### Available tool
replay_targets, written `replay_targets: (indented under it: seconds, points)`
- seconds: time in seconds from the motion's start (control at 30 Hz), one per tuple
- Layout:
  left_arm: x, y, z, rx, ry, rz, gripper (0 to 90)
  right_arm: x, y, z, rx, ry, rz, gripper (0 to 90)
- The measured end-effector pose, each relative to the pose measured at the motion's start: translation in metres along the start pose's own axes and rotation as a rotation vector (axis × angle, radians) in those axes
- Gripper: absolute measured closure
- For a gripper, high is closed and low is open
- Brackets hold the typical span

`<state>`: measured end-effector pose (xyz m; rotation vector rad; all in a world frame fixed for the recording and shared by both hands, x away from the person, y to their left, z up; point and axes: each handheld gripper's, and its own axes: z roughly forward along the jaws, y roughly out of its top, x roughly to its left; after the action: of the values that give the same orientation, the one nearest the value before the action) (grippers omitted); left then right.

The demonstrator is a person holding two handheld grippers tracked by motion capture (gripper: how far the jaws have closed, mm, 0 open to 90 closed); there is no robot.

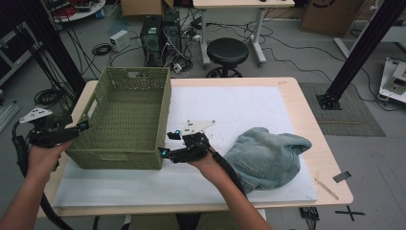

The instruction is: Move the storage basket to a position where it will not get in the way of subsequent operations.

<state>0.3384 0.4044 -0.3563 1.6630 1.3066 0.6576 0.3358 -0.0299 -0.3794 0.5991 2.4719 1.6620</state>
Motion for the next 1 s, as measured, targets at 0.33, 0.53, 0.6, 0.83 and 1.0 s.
replay_targets:
  seconds: [0.33,0.53,0.6,0.83,1.0]
  points:
    - [0.005,0.004,0.022,0.095,0.099,0.004,51.0,-0.011,-0.003,-0.028,-0.035,-0.047,0.021,38.1]
    - [0.008,0.005,0.027,0.114,0.143,0.029,56.8,-0.014,-0.006,-0.033,-0.038,-0.058,0.032,38.1]
    - [0.007,0.006,0.03,0.118,0.149,0.06,56.9,-0.014,-0.006,-0.033,-0.04,-0.061,0.033,38.1]
    - [0.0,0.007,0.04,0.126,0.157,0.147,66.2,-0.016,-0.009,-0.035,-0.034,-0.067,0.043,38.1]
    - [0.005,0.007,0.044,0.128,0.155,0.078,69.9,-0.018,-0.01,-0.037,-0.037,-0.07,0.047,38.1]
